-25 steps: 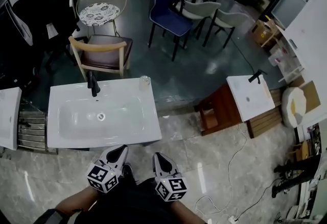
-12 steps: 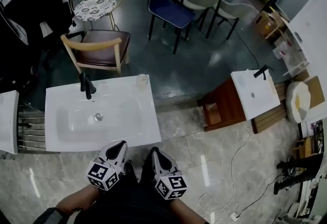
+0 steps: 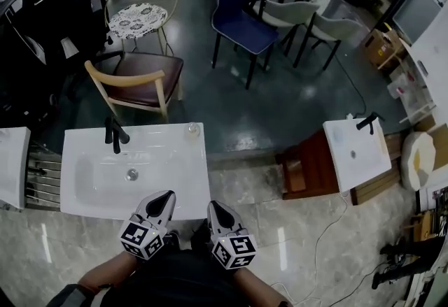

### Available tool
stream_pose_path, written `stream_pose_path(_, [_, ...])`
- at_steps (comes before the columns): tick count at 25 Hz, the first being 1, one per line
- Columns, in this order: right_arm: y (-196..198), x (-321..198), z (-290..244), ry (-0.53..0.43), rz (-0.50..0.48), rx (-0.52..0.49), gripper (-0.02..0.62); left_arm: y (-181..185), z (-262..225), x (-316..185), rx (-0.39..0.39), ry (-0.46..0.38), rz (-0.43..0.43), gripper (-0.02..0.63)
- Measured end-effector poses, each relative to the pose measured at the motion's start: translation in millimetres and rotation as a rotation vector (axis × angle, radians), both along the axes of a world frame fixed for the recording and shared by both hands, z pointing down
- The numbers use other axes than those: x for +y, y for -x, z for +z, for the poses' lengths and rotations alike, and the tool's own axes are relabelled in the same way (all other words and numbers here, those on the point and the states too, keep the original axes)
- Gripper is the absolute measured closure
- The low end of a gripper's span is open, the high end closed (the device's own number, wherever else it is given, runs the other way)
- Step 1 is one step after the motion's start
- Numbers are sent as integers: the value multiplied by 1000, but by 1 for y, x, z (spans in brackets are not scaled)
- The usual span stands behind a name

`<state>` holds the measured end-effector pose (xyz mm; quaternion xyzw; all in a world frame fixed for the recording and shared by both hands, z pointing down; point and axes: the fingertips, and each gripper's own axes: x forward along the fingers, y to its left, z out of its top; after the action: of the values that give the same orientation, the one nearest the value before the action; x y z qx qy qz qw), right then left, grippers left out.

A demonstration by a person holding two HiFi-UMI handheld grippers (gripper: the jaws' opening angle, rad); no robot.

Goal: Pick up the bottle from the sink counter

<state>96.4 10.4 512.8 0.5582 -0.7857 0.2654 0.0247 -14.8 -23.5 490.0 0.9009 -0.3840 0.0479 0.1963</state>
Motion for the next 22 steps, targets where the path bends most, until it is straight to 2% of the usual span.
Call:
stream_pose_path(4, [-14,-20,4,6,-39,-13,588,-13,-1,-15,2,-8,-35,606])
stream_pose_path(10, [-34,-41,8,5,-80,-20,588,-30,8,-28,-60,9,-64,606])
stream_pose_path(18, [-54,-61,11,-1,-67,-40,588,-36,15,-50,-97,-6,-75,601])
stream_pose_path(22, [-56,-76,12,-4,-43,-37,588,-35,22,-70,-126,-11,-57,549])
